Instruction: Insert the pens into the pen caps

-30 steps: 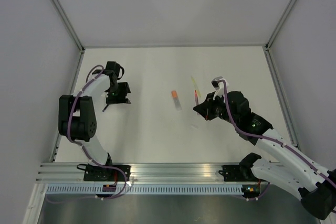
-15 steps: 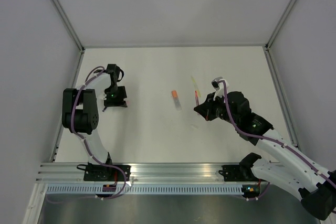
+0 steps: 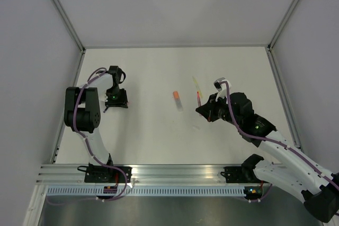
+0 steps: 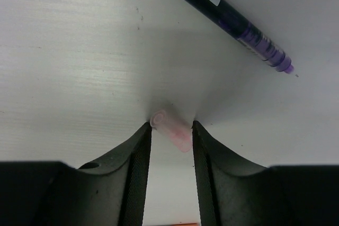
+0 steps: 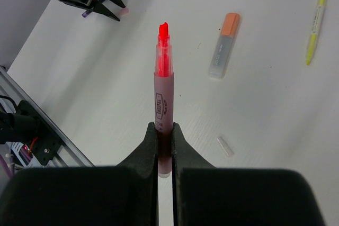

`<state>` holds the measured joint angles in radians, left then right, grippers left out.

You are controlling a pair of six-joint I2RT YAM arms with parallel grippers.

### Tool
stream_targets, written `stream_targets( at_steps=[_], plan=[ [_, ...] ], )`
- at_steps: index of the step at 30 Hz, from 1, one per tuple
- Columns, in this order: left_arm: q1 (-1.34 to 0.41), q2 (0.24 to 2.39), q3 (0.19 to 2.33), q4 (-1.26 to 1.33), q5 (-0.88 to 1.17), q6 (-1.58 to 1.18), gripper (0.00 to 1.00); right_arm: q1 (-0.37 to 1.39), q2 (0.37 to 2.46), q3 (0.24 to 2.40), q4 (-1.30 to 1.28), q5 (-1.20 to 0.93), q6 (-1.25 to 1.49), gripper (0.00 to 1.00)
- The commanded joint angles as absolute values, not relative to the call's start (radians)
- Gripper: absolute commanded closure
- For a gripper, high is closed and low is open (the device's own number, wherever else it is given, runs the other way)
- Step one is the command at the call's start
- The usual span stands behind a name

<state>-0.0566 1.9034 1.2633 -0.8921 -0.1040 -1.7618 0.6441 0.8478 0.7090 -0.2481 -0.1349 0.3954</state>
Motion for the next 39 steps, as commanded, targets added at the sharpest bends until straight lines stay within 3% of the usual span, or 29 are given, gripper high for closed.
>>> stream_targets(
  at_steps=[1,8,10,15,20,27,33,39],
  plan=[
    [-0.054,1.921,1.284,-0.911,-0.141,-1.79,0.59,0.644,0.836,0.713,-0.227,-0.15,0.384,1.0],
    [-0.052,1.908,1.227,-0.864,-0.146,-1.767,0.84,0.644,0.831,0.713,-0.226,-0.15,0.383,1.0],
    [-0.054,1.901,1.198,-0.83,-0.137,-1.738,0.97,0.644,0.834,0.713,-0.224,-0.15,0.383,1.0],
    [-0.054,1.836,1.105,-0.727,-0.062,-1.64,0.98,0.644,0.856,0.703,-0.196,-0.189,0.39,1.0],
    [-0.101,1.643,1.048,-0.481,0.024,-1.361,0.98,0.646,0.925,0.675,-0.103,-0.322,0.403,1.0],
    [-0.352,1.372,0.997,-0.151,0.231,-0.938,0.98,0.685,1.008,0.615,0.098,-0.451,0.442,1.0],
    [-0.422,1.168,0.792,0.298,0.546,-0.911,0.98,0.761,1.049,0.597,0.198,-0.445,0.446,1.0],
    [-0.53,1.103,0.746,0.393,0.591,-0.879,0.98,0.805,1.058,0.58,0.273,-0.451,0.469,1.0]
  ],
)
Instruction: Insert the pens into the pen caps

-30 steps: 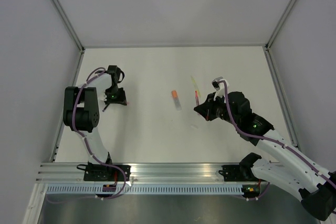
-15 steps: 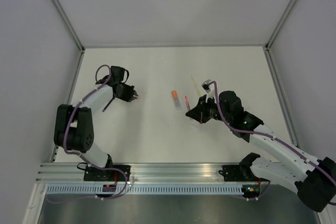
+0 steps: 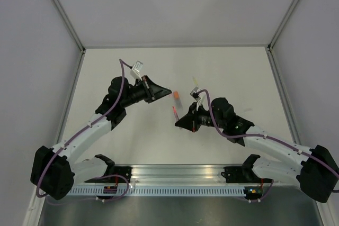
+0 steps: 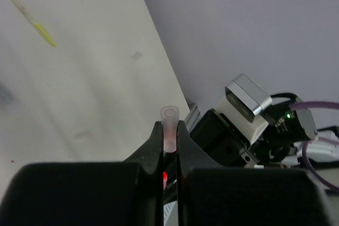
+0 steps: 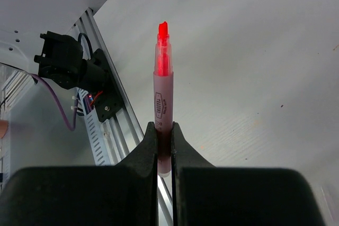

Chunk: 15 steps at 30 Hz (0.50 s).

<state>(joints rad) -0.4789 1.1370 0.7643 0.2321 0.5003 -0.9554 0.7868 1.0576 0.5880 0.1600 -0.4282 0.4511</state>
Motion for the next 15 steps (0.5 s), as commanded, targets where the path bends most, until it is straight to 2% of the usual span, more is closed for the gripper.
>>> stream_targets(
  at_steps=[1,15],
  plan=[
    [-0.541,1.088,0.741,0.397,0.583,-0.867,0.98,0.808,1.055,0.578,0.276,-0.448,0.472,1.0],
    [-0.569,1.046,0.675,0.436,0.549,-0.818,0.98,0.813,0.989,0.555,0.281,-0.403,0.489,1.0]
  ],
)
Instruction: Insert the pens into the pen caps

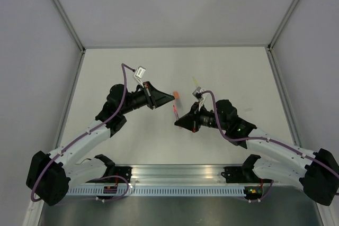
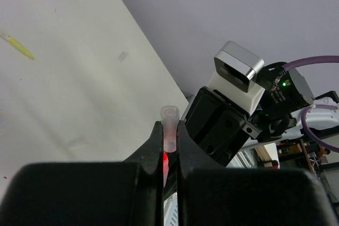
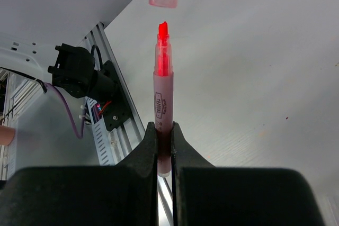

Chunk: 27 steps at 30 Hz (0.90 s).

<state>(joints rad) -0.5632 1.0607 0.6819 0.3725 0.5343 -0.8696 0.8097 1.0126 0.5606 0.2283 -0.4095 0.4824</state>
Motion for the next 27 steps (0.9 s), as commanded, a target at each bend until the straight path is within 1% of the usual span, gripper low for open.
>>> stream_targets(
  at_steps=[1,12,27],
  plan=[
    [-0.569,1.048,0.673,0.437,0.548,-0.816,0.98,0.813,0.986,0.555,0.279,-0.403,0.489,1.0],
    [-0.592,1.051,0.647,0.474,0.551,-0.818,0.98,0.813,0.971,0.554,0.276,-0.384,0.494,1.0],
    [-0.626,1.022,0.534,0.549,0.595,-0.81,0.98,0.813,0.928,0.537,0.276,-0.302,0.502,1.0]
  ],
)
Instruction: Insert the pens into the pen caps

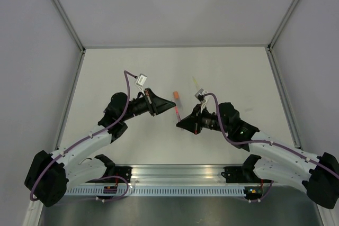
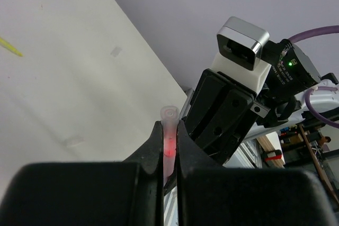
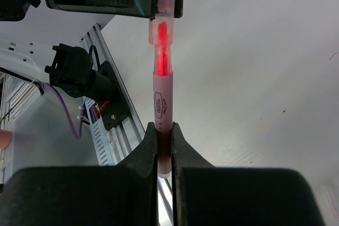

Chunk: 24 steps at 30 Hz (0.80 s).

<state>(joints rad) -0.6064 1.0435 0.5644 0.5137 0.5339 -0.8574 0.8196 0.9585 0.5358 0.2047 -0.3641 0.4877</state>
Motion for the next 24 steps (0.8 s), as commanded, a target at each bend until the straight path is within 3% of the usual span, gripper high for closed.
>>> stream_targets(
  at_steps=[1,20,24],
  plan=[
    [-0.627,1.023,0.531,0.549,0.592,-0.805,0.98,0.813,0.927,0.535,0.279,-0.302,0.502,1.0],
    [-0.695,1.063,0.505,0.516,0.607,-0.738,0.98,0.813,0.933,0.541,0.264,-0.293,0.495,1.0],
    [-0.698,1.06,0.485,0.534,0.629,-0.752,0.93,0.813,0.927,0.54,0.259,-0.282,0.494,1.0]
  ],
)
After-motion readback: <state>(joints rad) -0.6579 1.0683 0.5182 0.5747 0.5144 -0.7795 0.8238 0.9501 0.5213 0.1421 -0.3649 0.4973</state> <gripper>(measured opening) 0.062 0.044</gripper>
